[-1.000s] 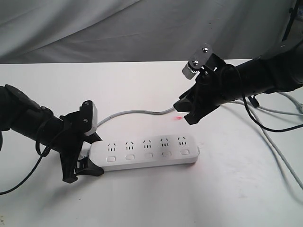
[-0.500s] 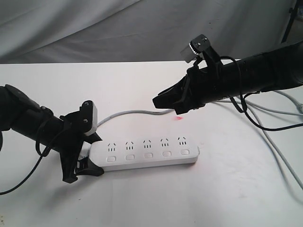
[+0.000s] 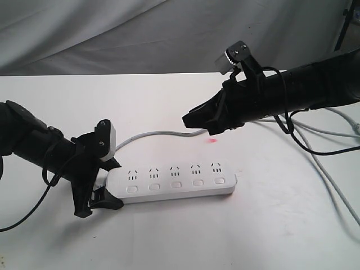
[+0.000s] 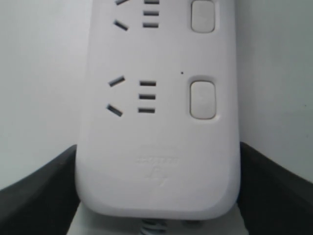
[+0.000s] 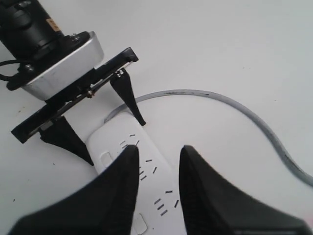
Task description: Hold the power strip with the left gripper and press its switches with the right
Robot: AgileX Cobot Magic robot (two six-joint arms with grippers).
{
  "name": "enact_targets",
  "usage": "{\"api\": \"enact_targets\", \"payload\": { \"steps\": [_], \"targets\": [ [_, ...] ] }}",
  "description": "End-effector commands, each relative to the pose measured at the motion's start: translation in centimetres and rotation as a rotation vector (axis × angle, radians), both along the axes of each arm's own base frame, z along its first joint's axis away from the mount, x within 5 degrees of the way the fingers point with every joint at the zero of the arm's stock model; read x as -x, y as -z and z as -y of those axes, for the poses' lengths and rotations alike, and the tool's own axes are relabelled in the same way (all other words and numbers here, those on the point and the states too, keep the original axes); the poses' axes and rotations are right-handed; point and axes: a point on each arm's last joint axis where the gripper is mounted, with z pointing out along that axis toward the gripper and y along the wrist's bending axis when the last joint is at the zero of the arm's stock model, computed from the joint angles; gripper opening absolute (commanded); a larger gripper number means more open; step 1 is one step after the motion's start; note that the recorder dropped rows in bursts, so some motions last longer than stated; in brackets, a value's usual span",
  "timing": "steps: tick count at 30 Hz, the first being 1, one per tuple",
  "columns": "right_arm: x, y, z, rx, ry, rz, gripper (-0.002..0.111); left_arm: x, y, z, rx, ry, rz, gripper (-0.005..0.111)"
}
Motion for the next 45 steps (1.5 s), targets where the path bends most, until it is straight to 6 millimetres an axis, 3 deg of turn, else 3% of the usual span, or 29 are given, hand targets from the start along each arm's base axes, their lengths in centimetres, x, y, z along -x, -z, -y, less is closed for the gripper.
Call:
{"api": "enact_targets", "payload": {
  "steps": [1, 4, 12, 17, 26, 35, 41, 45],
  "targets": [
    [-0.5, -0.7, 0.7, 0.01, 0.103, 0.0, 0.027, -0.1, 0.1, 0.1, -0.025, 0.014, 0.026, 0.0],
    [-0.2, -2.0, 0.9, 0.02, 0.125, 0.039, 0.027, -0.1, 0.1, 0.1, -0.025, 0.014, 0.026, 0.0],
    [1.4, -8.0, 1.8, 0.081, 0.231, 0.232, 0.027, -0.1, 0.1, 0.1, -0.025, 0.014, 0.026, 0.0],
    [4.3, -12.6, 2.0, 0.166, 0.207, 0.391, 0.027, -0.1, 0.1, 0.1, -0.025, 0.014, 0.026, 0.0],
    [9.5, -18.4, 2.6, 0.258, 0.252, 0.56, 0.027, -0.1, 0.1, 0.1, -0.025, 0.014, 0.026, 0.0],
    [14.4, -20.0, 3.7, 0.239, 0.433, 0.659, 0.027, -0.1, 0.1, 0.1, -0.025, 0.014, 0.026, 0.0],
    [17.8, -19.4, 4.8, 0.221, 0.593, 0.725, 0.027, -0.1, 0.1, 0.1, -0.025, 0.014, 0.026, 0.0],
    [20.2, -18.3, 5.2, 0.286, 0.591, 0.759, 0.027, -0.1, 0.1, 0.1, -0.025, 0.014, 0.026, 0.0]
  ]
}}
